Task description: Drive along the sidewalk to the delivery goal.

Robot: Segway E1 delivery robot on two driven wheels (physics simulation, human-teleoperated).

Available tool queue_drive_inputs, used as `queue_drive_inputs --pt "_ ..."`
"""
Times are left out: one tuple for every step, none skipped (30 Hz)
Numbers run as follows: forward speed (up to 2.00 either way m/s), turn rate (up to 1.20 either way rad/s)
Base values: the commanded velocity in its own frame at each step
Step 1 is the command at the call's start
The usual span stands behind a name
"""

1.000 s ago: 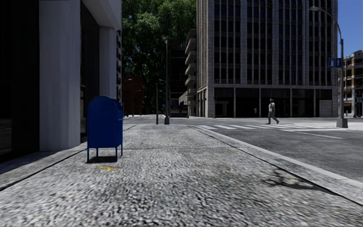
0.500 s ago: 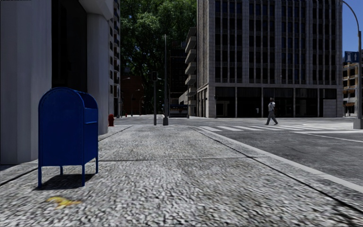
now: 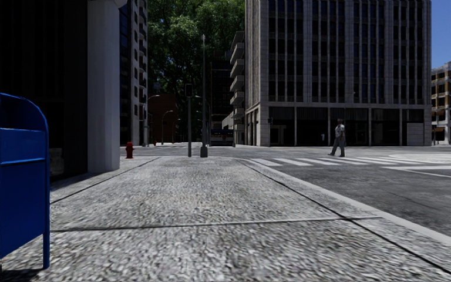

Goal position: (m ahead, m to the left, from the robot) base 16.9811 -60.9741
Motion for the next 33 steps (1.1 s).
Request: queue_drive_inputs --pt "2.00 0.00" --pt "2.00 0.00" --pt "2.00 0.00" --pt "2.00 0.00" --pt "2.00 0.00" --pt "2.00 0.00" --pt "2.00 0.00" --pt "2.00 0.00" --pt "2.00 0.00" --pt "2.00 0.00" --pt "2.00 0.00" --pt "2.00 0.00" --pt "2.00 0.00" --pt "2.00 0.12" --pt "2.00 0.56" --pt "2.00 0.78" --pt "2.00 0.94" --pt "2.00 0.98" --pt "2.00 0.98" --pt "2.00 0.97" --pt "2.00 0.84" --pt "2.00 0.61" --pt "2.00 0.39" --pt "2.00 0.39" --pt "2.00 0.21" --pt "2.00 0.10" --pt "2.00 0.05" --pt "2.00 0.01" --pt "2.00 0.00" --pt "2.00 0.00" --pt "2.00 0.00" --pt "2.00 0.00" --pt "2.00 0.00"
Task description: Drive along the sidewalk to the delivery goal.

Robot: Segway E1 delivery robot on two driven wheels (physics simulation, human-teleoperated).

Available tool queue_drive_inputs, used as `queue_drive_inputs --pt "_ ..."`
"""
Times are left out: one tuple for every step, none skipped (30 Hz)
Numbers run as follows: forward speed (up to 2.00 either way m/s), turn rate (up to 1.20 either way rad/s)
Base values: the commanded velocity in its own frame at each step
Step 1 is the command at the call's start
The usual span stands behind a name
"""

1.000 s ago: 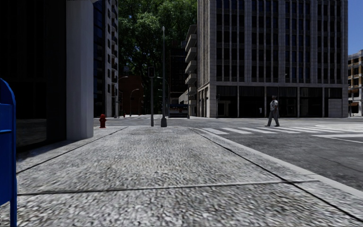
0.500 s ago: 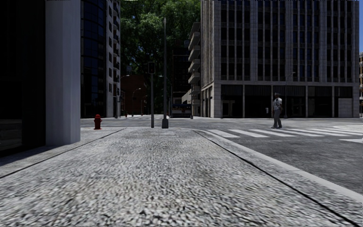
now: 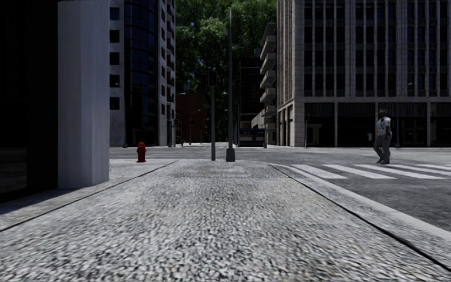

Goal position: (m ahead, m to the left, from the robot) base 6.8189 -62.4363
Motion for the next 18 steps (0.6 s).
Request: queue_drive_inputs --pt "2.00 0.00" --pt "2.00 0.00" --pt "2.00 0.00" --pt "2.00 0.00" --pt "2.00 0.00" --pt "2.00 0.00" --pt "2.00 0.00" --pt "2.00 0.00" --pt "2.00 0.00" --pt "2.00 0.00" --pt "2.00 0.00" --pt "2.00 0.00" --pt "2.00 0.00" --pt "2.00 0.00" --pt "2.00 0.00" --pt "2.00 0.00" --pt "2.00 0.00" --pt "2.00 0.00"
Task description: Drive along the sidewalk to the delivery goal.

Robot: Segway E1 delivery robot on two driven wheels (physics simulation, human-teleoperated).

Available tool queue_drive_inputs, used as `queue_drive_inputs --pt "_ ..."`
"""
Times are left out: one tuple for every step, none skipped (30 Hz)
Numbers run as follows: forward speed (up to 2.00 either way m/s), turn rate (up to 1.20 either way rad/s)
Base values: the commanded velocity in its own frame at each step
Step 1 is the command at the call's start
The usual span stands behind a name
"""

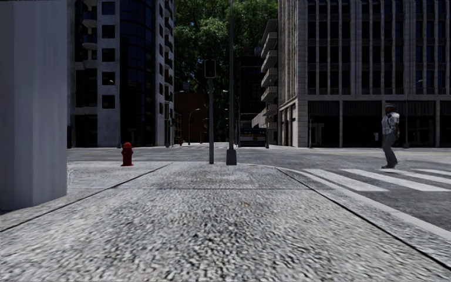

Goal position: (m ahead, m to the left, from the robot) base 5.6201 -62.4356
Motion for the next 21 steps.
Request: queue_drive_inputs --pt "2.00 0.00" --pt "2.00 0.00" --pt "2.00 0.00" --pt "2.00 0.00" --pt "2.00 0.00" --pt "2.00 0.00" --pt "2.00 0.00" --pt "2.00 0.00" --pt "2.00 0.00" --pt "2.00 0.00" --pt "2.00 0.00" --pt "2.00 0.00" --pt "2.00 0.00" --pt "2.00 0.00" --pt "2.00 0.00" --pt "2.00 0.00" --pt "2.00 0.00" --pt "2.00 0.00" --pt "2.00 0.00" --pt "2.00 0.00" --pt "2.00 0.00"
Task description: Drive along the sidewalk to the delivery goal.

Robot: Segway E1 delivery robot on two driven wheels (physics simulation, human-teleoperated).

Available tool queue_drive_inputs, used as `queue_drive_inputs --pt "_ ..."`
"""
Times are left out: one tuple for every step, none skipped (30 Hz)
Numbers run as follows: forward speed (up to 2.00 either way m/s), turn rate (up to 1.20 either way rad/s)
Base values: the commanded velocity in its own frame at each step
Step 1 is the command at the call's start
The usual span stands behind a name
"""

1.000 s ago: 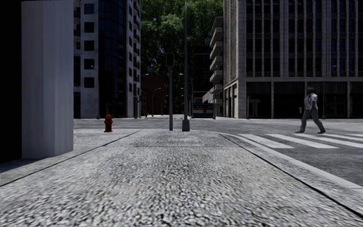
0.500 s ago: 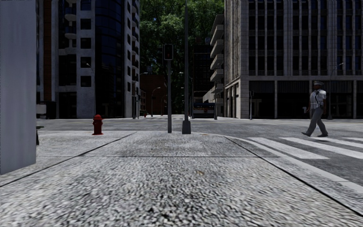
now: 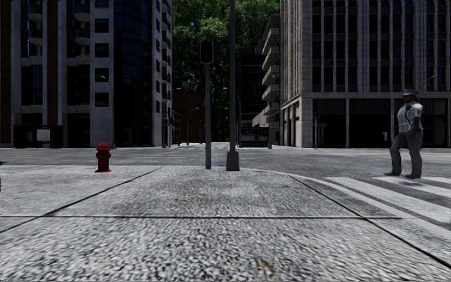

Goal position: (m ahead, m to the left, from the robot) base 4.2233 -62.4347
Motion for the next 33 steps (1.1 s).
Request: queue_drive_inputs --pt "2.00 0.00" --pt "2.00 0.00" --pt "2.00 -0.28" --pt "2.00 -0.28" --pt "2.00 -0.28" --pt "2.00 -0.28" --pt "2.00 -0.28" --pt "2.00 -0.28" --pt "2.00 -0.28" --pt "2.00 -0.28" --pt "2.00 -0.36" --pt "2.00 -0.61" --pt "2.00 -1.00" --pt "2.00 -1.04" --pt "2.00 -1.04" --pt "2.00 -1.08" --pt "2.00 -1.13" --pt "2.00 -1.14" --pt "2.00 -1.20" --pt "2.00 -1.20" --pt "2.00 -1.20" --pt "2.00 -1.20" --pt "2.00 -1.20" --pt "2.00 -1.20" --pt "2.00 -1.20" --pt "2.00 -1.20" --pt "2.00 -1.20" --pt "2.00 -1.20" --pt "2.00 -1.20" --pt "2.00 -1.20" --pt "2.00 -1.20" --pt "2.00 -1.20" --pt "2.00 -1.20"
